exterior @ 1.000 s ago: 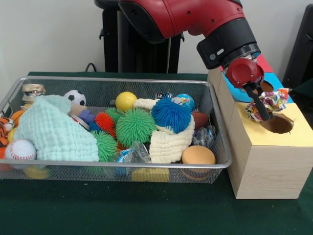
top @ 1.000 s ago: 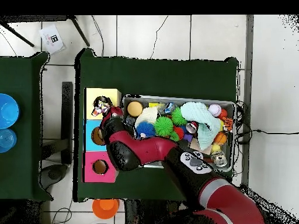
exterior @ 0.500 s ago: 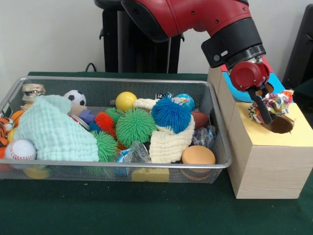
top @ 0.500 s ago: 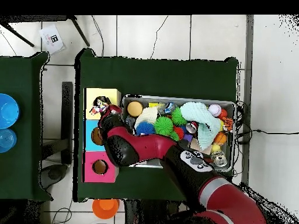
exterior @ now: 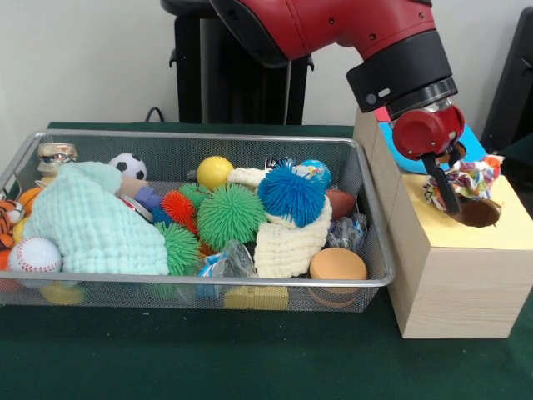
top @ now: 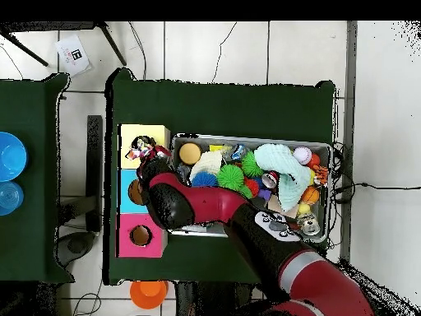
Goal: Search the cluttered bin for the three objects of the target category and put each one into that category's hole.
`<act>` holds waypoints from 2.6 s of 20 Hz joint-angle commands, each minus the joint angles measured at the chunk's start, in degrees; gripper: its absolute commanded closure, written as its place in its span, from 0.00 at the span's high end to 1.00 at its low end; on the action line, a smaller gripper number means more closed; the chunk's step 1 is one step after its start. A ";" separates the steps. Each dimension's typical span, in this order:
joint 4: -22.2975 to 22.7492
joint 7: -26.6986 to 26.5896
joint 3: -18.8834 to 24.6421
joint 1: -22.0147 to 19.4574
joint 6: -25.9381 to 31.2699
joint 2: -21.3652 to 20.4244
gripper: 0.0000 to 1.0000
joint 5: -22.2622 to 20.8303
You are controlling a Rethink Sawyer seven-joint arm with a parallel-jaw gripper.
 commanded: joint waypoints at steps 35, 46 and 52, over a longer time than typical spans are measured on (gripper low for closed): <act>-0.55 16.16 -13.67 16.21 29.75 -7.13 1.00 17.00; -1.52 16.53 -16.83 17.99 31.71 -9.80 1.00 17.17; -2.80 16.90 -20.04 20.32 32.53 -15.01 1.00 16.92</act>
